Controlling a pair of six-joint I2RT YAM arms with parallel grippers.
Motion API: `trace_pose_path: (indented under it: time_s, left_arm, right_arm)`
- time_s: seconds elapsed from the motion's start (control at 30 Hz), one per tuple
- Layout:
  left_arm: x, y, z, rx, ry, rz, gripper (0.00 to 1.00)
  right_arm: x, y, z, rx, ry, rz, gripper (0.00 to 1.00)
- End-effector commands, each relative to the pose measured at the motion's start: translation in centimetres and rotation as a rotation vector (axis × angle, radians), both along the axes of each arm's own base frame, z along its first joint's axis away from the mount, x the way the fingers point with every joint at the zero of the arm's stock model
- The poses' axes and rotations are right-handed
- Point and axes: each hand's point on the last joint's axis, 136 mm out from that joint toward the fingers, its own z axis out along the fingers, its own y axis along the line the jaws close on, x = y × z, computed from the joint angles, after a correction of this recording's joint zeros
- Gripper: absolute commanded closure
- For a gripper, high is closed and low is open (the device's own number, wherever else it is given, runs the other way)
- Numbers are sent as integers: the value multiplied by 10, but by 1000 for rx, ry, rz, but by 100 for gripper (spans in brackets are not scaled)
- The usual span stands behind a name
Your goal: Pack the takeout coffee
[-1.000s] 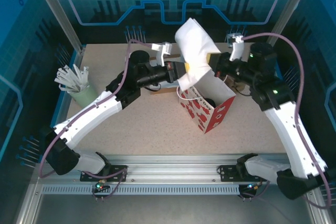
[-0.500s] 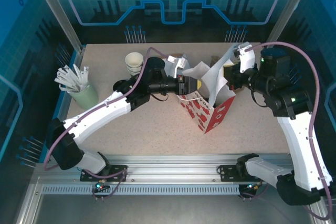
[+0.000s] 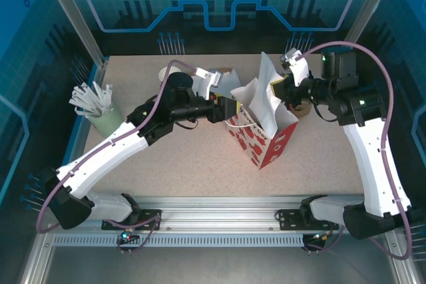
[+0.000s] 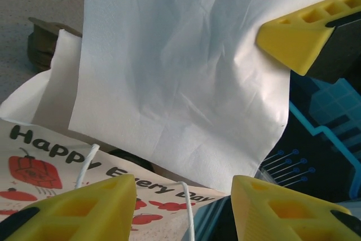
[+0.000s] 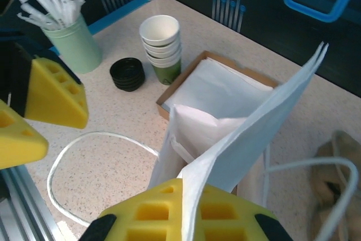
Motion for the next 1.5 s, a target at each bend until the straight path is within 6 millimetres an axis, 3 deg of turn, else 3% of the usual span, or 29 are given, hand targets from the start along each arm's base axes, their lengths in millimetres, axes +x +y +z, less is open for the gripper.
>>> trace_pose_path:
  time_s: [0.0,0.17,0.3,0.43,0.6,0.7,0.83,0.93,1.07,1.27,1.47]
  left_arm:
    - [-1,13,17,6,-60,23,51]
    - [-1,18,14,6,-63,32,50]
    - [1,20,11,7,-58,36,50]
    - [2,22,4,15,-50,42,50]
    - [0,25,-1,16,-44,45,49]
    - [0,27,-3,17,-46,50,49]
    - [0,28,-2,15,-50,53,49]
    - [0,30,-1,17,-56,55,49]
    - [0,31,1,15,-61,58,49]
    - [-3,34,-1,18,-63,60,49]
    - [-4,37,-5,18,-59,63,49]
  right_arm:
    - [5,10,14,14,-63,96,98]
    - [17,-5,-7,-78,-61,20,98]
    - [11,-8,-24,-82,-24,4,96]
    - [2,-13,-53,-92,30,-23,93]
    - [10,-29,-73,-139,46,-131,91]
    - [21,-27,-72,-137,24,-158,90]
    - [35,-19,-53,-135,-70,-142,89]
    - [40,-11,-37,-128,-164,-86,89]
    - [44,-5,-31,-170,-255,-20,88]
    - [43,-11,-47,-282,-324,22,88]
    - [29,-19,-69,-374,-316,25,85]
